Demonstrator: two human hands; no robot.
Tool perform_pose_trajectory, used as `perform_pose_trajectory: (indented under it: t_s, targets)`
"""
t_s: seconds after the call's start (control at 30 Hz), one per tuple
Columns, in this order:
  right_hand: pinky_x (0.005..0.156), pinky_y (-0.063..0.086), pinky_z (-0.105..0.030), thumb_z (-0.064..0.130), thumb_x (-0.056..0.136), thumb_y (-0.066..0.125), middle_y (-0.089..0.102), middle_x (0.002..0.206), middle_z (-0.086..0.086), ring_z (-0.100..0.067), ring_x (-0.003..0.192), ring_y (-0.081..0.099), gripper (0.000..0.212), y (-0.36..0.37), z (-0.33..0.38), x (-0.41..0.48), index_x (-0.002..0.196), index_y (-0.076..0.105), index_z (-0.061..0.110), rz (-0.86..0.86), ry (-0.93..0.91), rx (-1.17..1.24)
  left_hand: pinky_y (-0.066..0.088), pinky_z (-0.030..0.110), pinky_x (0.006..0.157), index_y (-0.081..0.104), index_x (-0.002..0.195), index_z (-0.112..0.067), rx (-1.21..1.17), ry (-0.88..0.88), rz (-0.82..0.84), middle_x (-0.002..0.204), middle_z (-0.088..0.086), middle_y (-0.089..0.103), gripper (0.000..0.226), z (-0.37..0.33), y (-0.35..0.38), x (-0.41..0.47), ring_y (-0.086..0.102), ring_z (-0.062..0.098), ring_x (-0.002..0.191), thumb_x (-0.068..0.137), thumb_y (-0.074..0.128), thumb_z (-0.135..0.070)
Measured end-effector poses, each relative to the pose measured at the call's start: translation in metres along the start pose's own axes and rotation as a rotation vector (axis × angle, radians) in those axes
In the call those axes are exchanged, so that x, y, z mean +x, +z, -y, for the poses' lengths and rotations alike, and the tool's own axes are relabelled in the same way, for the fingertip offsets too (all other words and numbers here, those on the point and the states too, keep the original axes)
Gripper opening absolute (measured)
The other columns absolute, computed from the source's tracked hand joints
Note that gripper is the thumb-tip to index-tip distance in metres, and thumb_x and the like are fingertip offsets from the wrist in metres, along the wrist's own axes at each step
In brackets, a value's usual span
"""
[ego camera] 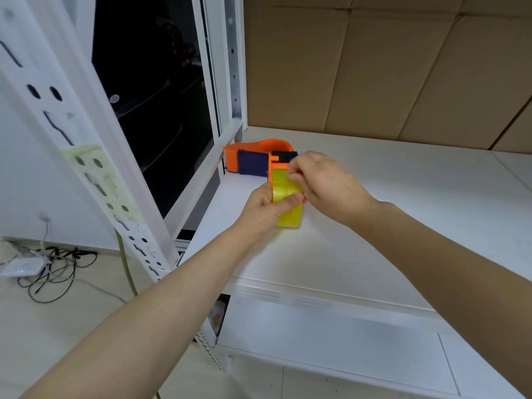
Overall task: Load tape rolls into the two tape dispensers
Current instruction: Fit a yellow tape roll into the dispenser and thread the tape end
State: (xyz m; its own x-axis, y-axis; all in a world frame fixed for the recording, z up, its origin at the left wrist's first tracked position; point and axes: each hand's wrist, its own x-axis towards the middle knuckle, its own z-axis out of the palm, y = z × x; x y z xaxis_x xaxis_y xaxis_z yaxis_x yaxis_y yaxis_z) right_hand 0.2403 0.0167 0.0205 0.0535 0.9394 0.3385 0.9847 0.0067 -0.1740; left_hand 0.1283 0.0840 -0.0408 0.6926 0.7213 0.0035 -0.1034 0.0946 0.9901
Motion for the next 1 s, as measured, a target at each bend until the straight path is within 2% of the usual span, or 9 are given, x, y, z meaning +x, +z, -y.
perform_pose_trajectory:
  t_s: [0.17,0.27,0.33,0.47,0.63,0.7,0.8,0.87,1.0]
  targets:
    - [0.083,0.042,-0.030,0.031,0.091,0.053,0.058,0.112,-0.009,-0.023,0.103,0.056,0.030,-0.008,0.000,0.006,0.114,0.061,0.012,0.083,0.008,0.028,0.054,0.023,0.078,0.063,0.095,-0.019,-0.016,0.013,0.034,0.077,-0.008,0.072,0.015,-0.003,-0.001,-0.001,0.068,0.004,0.074,0.087,0.061,-0.007]
    - [0.078,0.043,-0.031,0.024,0.089,0.056,0.059,0.105,-0.009,-0.025,0.098,0.056,0.020,-0.006,-0.001,0.009,0.101,0.065,0.010,0.007,0.032,0.061,0.052,0.025,0.075,0.063,0.094,-0.020,0.018,-0.008,0.065,0.080,-0.007,0.071,0.026,-0.003,-0.004,-0.003,0.066,0.008,0.076,0.081,0.065,0.002]
    - [0.077,0.040,-0.027,0.023,0.090,0.055,0.055,0.114,-0.009,-0.023,0.103,0.053,0.019,-0.003,-0.004,0.011,0.100,0.064,0.009,-0.038,0.078,0.091,0.054,0.020,0.069,0.062,0.096,-0.020,0.016,-0.010,0.087,0.079,-0.008,0.073,0.029,-0.001,-0.006,-0.004,0.068,0.004,0.074,0.080,0.065,0.004]
    - [0.076,0.037,-0.024,0.022,0.093,0.052,0.046,0.124,-0.010,-0.025,0.101,0.054,0.019,0.000,-0.010,0.011,0.101,0.060,0.007,-0.076,0.150,0.134,0.055,0.019,0.064,0.062,0.103,-0.010,-0.004,0.021,0.072,0.082,0.001,0.071,0.017,-0.002,-0.002,-0.008,0.068,0.004,0.069,0.086,0.062,-0.006]
    - [0.072,0.037,-0.027,0.024,0.094,0.047,0.057,0.111,-0.013,-0.029,0.097,0.056,0.022,0.007,-0.016,0.013,0.104,0.058,0.007,-0.126,0.267,0.154,0.050,0.014,0.051,0.063,0.085,-0.008,-0.025,0.004,-0.022,0.056,-0.004,0.069,0.019,-0.007,0.003,-0.012,0.064,0.004,0.050,0.092,0.056,-0.024]
    - [0.070,0.035,-0.027,0.024,0.095,0.047,0.063,0.106,-0.013,-0.030,0.097,0.057,0.022,0.011,-0.018,0.013,0.105,0.057,0.007,-0.117,0.306,0.159,0.050,0.016,0.051,0.065,0.084,-0.010,-0.037,-0.013,0.029,0.058,-0.003,0.069,0.008,-0.006,0.002,-0.013,0.064,0.005,0.052,0.086,0.065,-0.018]
    - [0.068,0.035,-0.027,0.025,0.095,0.046,0.065,0.103,-0.014,-0.031,0.096,0.058,0.025,0.015,-0.018,0.013,0.106,0.056,0.005,-0.110,0.352,0.179,0.053,0.023,0.059,0.065,0.092,-0.007,-0.022,-0.041,0.106,0.071,0.005,0.070,0.023,-0.003,-0.002,-0.014,0.066,0.013,0.061,0.070,0.073,-0.010]
    - [0.068,0.036,-0.027,0.024,0.095,0.046,0.065,0.104,-0.015,-0.031,0.096,0.058,0.025,0.016,-0.019,0.013,0.107,0.056,0.004,-0.108,0.375,0.185,0.055,0.027,0.061,0.064,0.096,-0.005,-0.017,-0.033,0.106,0.075,0.011,0.069,0.020,-0.004,-0.003,-0.016,0.066,0.017,0.063,0.078,0.071,-0.010]
    - [0.070,0.041,-0.032,0.026,0.096,0.043,0.064,0.106,-0.013,-0.032,0.097,0.058,0.025,0.019,-0.018,0.011,0.108,0.054,0.007,-0.110,0.379,0.079,0.053,0.021,0.056,0.065,0.091,-0.010,0.006,-0.015,0.048,0.067,0.001,0.070,0.007,-0.007,-0.001,-0.018,0.066,0.011,0.058,0.085,0.065,-0.013]
